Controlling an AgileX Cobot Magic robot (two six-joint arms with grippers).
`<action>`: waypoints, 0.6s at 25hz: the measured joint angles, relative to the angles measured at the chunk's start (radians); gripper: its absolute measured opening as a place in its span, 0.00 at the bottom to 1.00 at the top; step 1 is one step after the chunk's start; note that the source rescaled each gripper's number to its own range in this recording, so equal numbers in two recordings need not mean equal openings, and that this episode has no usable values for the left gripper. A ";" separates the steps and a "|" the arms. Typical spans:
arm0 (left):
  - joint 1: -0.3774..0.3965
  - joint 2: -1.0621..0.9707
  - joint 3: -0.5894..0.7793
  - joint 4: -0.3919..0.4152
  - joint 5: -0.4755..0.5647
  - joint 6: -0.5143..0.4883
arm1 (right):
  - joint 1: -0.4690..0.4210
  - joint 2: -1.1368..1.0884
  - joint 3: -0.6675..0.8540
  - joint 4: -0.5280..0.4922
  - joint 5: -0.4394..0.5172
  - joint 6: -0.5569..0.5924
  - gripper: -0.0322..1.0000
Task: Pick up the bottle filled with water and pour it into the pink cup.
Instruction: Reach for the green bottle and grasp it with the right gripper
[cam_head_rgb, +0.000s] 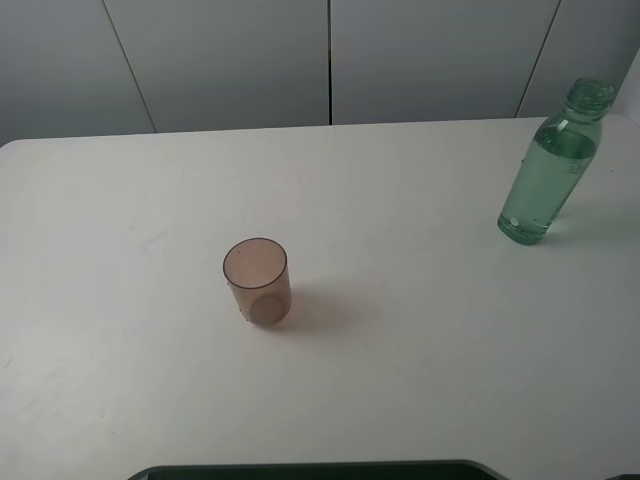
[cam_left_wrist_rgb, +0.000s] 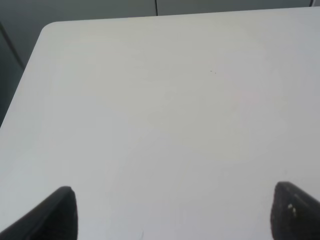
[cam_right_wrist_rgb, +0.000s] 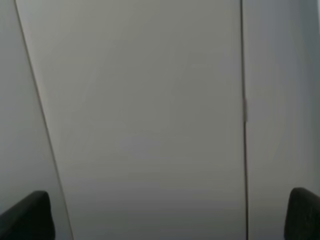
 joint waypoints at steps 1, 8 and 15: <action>0.000 0.000 0.000 0.000 0.000 0.000 | 0.017 0.054 0.000 -0.003 -0.042 -0.007 1.00; 0.000 0.000 0.000 0.002 0.000 0.004 | 0.063 0.350 0.001 0.004 -0.325 -0.094 1.00; 0.000 0.000 0.000 0.002 0.000 0.004 | 0.064 0.507 0.001 0.062 -0.378 -0.160 1.00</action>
